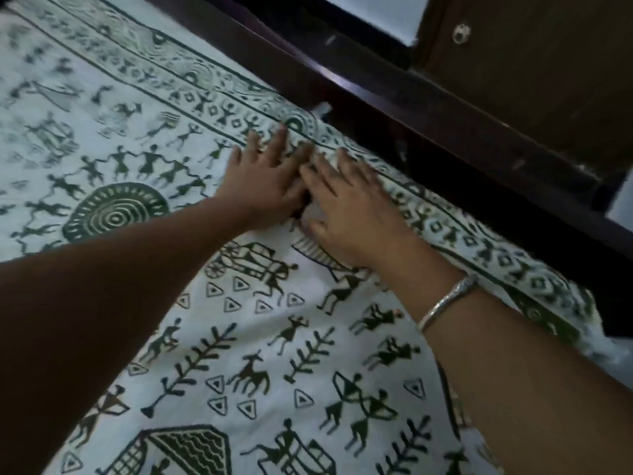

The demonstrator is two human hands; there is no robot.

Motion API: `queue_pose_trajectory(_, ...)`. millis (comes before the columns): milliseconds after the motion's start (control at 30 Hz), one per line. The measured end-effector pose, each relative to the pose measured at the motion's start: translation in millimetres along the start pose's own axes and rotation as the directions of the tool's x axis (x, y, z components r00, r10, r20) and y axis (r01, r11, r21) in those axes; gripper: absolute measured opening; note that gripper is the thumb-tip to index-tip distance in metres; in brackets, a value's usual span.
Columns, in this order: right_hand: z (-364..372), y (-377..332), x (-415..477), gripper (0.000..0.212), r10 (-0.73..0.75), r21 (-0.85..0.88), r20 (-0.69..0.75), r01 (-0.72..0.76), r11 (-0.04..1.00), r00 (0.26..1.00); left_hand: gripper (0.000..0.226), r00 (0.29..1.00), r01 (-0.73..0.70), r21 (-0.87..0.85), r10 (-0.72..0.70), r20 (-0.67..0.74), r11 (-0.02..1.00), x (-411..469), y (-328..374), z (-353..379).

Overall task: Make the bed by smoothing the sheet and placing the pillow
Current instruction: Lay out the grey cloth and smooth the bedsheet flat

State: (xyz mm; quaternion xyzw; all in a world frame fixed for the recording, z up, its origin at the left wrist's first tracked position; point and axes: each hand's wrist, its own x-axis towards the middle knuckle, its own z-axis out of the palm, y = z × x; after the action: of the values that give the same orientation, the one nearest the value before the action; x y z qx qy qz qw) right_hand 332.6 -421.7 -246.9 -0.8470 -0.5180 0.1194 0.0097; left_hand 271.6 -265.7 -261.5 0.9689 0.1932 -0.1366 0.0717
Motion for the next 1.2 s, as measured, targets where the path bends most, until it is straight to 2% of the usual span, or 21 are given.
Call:
queue_pose_trajectory(133,-10,8,24,0.086,0.224,0.07,0.127,-0.234,0.97,0.966,0.063,0.996,-0.087,-0.086,0.087,0.0,0.993,15,-11,-10)
queue_pose_trajectory(200,-14,-8,29,0.083,0.323,-0.019,0.148,-0.324,0.946,0.935,0.064,0.992,-0.105,-0.098,0.097,-0.086,0.99,10,-24,-16)
queue_pose_trajectory(267,-24,-29,34,0.073,0.424,-0.112,0.162,-0.41,0.905,0.891,0.066,0.985,-0.007,-0.086,-0.008,-0.175,0.996,2,-43,-19)
queue_pose_trajectory(300,-32,-40,39,0.064,0.43,-0.148,0.135,-0.411,0.899,0.893,0.068,0.979,0.081,-0.093,-0.097,-0.177,0.992,-1,-54,-21)
queue_pose_trajectory(367,-41,-61,55,0.048,0.265,-0.172,-0.018,-0.264,0.949,0.964,0.07,0.961,0.243,-0.134,-0.257,-0.1,0.961,-4,-78,-24)
queue_pose_trajectory(400,-39,-69,66,0.051,0.133,-0.141,-0.073,-0.142,0.98,0.988,0.069,0.956,0.284,-0.131,-0.291,-0.041,0.95,-3,-89,-25)
queue_pose_trajectory(467,-33,-81,93,0.066,-0.097,-0.049,-0.024,0.095,0.994,0.995,0.066,0.961,0.276,-0.081,-0.273,0.056,0.958,-1,-108,-27)
queue_pose_trajectory(533,-26,-82,121,0.078,-0.175,-0.002,0.107,0.176,0.984,0.979,0.066,0.968,0.241,-0.091,-0.232,0.093,0.966,6,-120,-29)
queue_pose_trajectory(633,-23,-74,149,0.104,-0.05,0.088,0.237,0.03,0.996,0.97,0.066,0.976,0.191,-0.116,-0.175,0.132,0.975,16,-133,-36)
queue_pose_trajectory(767,-19,-90,153,0.115,0.065,-0.024,0.208,-0.062,0.998,0.976,0.082,0.977,0.137,-0.054,-0.126,0.172,0.989,21,-144,-41)
queue_pose_trajectory(867,-22,-99,158,0.116,0.099,-0.098,0.236,-0.077,0.992,0.967,0.102,0.972,0.119,-0.01,-0.114,0.205,0.993,21,-141,-35)
queue_pose_trajectory(1033,-27,-106,171,0.132,0.143,-0.199,0.29,-0.086,0.976,0.946,0.112,0.977,0.132,-0.035,-0.124,0.171,0.991,22,-142,-28)
queue_pose_trajectory(1133,-34,-106,176,0.136,0.105,-0.267,0.264,-0.032,0.963,0.959,0.115,0.982,0.136,-0.086,-0.123,0.144,0.987,25,-148,-30)
queue_pose_trajectory(1200,-43,-104,182,0.137,0.083,-0.3,0.313,0.016,0.954,0.946,0.103,0.99,0.134,-0.155,-0.124,0.07,0.979,25,-153,-34)
